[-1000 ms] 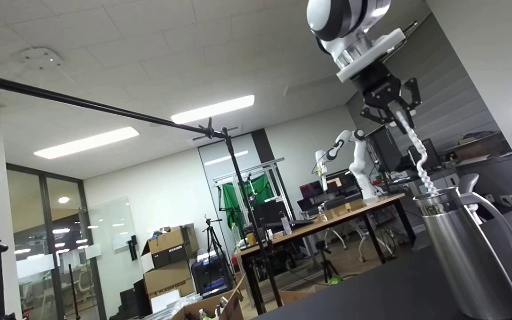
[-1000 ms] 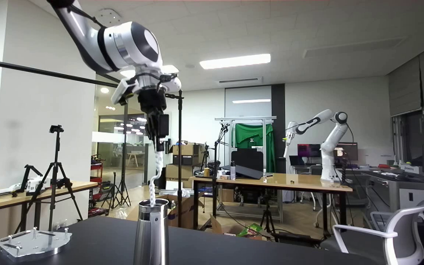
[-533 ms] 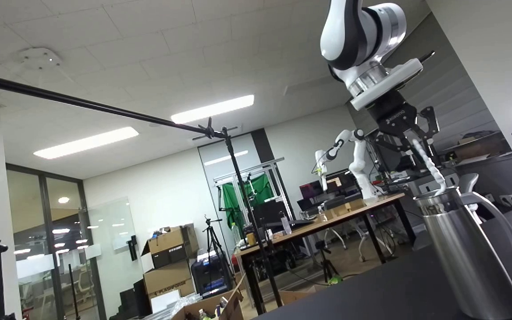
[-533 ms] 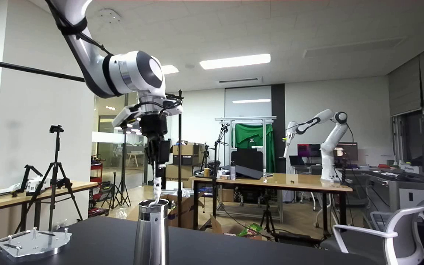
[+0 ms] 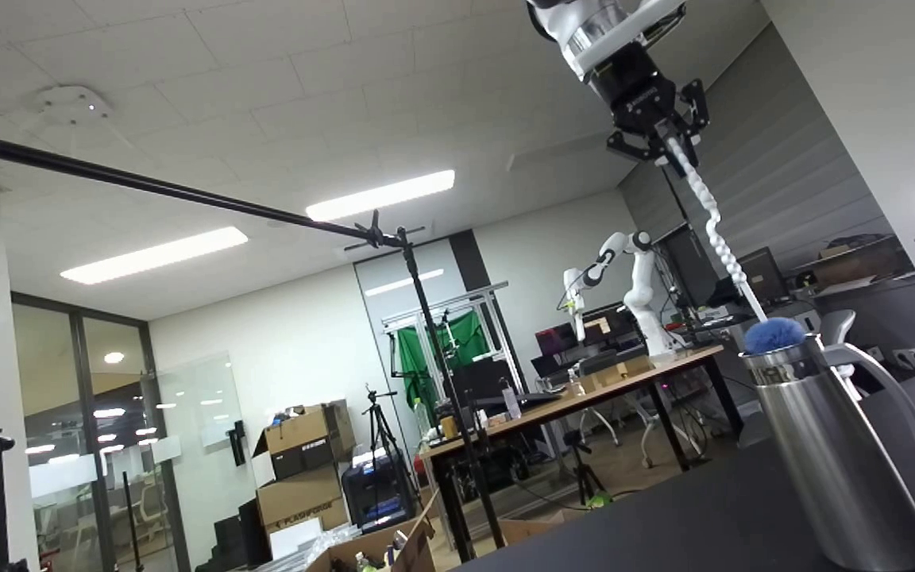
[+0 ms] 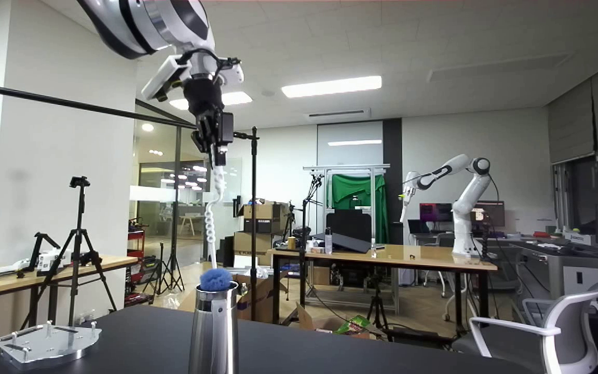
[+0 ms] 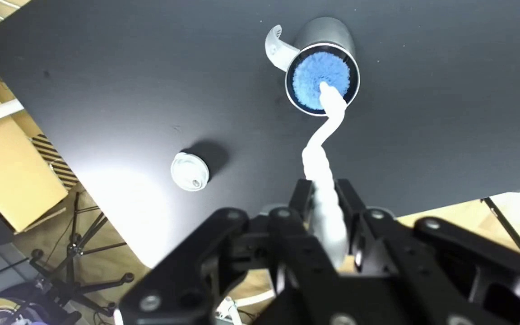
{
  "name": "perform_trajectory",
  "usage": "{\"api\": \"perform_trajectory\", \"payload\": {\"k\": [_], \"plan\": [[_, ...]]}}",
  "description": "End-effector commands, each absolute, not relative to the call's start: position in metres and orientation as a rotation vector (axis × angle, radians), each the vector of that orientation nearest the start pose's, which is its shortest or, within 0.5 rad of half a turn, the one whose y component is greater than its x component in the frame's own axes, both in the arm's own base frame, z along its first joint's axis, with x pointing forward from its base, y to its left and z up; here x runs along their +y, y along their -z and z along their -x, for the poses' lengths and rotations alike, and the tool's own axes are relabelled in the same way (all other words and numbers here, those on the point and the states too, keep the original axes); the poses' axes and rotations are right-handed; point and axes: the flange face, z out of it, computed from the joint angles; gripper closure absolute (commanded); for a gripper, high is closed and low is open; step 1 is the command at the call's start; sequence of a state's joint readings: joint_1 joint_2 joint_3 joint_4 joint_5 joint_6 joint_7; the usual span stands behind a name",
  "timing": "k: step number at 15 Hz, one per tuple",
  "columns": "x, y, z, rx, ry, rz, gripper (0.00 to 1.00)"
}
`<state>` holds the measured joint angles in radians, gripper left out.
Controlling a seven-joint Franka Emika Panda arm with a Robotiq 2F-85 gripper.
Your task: Stir the contents in the flusk.
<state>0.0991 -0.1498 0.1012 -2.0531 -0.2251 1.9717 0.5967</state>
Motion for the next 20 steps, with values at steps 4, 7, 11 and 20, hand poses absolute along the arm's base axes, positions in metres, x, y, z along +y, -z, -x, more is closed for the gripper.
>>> {"api": "perform_trajectory", "payload": {"k": [4, 7, 11, 20], "plan": [[0.066, -0.444, -0.513, 0.552, 0.205, 3.227, 0.95], [0.057, -0.380, -0.516, 0.587, 0.106, 3.223, 0.95], [0.065, -0.374, -0.521, 0.523, 0.027, 3.297, 0.95], [0.086, -0.519, -0.500, 0.340, 0.215, 3.367, 0.95]]}}
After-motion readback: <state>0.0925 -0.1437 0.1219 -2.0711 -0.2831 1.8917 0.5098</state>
